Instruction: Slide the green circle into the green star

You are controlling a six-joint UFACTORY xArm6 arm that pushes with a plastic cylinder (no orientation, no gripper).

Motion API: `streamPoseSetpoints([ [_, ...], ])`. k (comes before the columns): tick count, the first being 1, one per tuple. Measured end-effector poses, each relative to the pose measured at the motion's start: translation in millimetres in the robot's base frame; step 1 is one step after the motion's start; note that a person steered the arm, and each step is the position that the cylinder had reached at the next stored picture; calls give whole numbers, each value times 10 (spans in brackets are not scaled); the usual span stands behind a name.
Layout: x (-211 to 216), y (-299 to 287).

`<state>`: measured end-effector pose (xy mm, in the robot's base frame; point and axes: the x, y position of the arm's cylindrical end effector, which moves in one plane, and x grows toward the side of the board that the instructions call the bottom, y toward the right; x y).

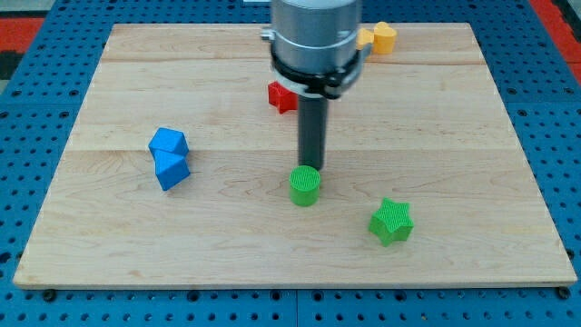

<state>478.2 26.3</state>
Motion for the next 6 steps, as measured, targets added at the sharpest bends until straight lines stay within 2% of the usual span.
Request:
streamPoseSetpoints([
  [1,154,-612],
  [2,383,-660],
  [4,482,395],
  [6,502,-101],
])
